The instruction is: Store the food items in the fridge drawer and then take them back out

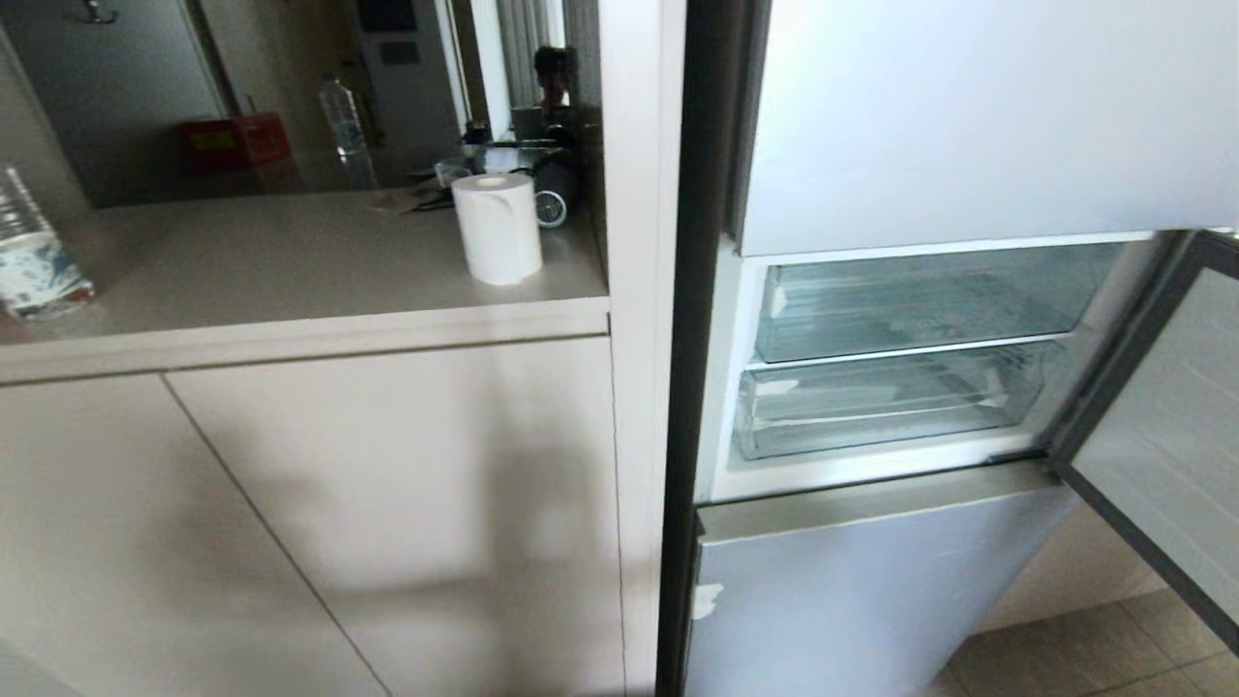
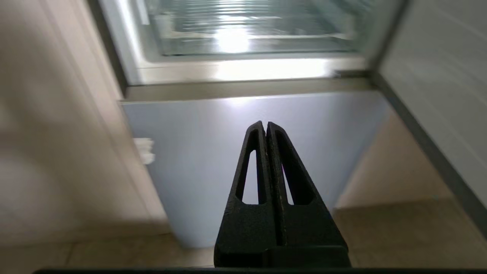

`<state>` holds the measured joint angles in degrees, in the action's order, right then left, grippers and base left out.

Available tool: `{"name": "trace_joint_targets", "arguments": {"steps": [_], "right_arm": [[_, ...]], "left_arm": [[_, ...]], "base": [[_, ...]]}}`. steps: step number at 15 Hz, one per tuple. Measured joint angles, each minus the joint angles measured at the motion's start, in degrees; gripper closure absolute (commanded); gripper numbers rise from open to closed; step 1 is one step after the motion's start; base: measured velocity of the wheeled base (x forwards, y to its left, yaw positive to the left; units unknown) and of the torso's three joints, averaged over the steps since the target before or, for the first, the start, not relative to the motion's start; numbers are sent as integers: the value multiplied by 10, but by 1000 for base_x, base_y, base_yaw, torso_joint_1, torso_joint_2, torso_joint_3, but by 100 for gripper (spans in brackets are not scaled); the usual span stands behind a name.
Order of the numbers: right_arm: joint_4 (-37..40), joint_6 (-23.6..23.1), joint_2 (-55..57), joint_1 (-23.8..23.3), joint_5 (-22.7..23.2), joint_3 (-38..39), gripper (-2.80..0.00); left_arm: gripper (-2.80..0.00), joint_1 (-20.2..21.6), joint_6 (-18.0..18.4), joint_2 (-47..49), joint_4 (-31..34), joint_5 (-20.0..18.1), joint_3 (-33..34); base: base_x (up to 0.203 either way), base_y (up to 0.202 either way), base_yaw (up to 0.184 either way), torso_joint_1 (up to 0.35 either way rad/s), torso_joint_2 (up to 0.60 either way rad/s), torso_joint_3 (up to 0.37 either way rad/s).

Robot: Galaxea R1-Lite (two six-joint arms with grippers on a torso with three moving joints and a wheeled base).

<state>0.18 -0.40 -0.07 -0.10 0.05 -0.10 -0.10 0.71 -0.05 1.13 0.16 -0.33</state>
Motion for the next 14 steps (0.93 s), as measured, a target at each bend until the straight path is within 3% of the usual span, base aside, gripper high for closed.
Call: {"name": "trace_joint_targets", "arguments": {"steps": [3,10,14], "right_arm": [[0,0,0,0,0,0,0],[2,-24,0,0,7,-1,0],[17,-29,53,1,21,-58,0]], "left_arm": [[0,0,0,0,0,0,0],[0,0,0,0,0,0,0],[0,0,0,0,0,0,0]], "base": [[1,-5,118,5,1,3],[0,0,0,0,0,0],[0,0,0,0,0,0]]}}
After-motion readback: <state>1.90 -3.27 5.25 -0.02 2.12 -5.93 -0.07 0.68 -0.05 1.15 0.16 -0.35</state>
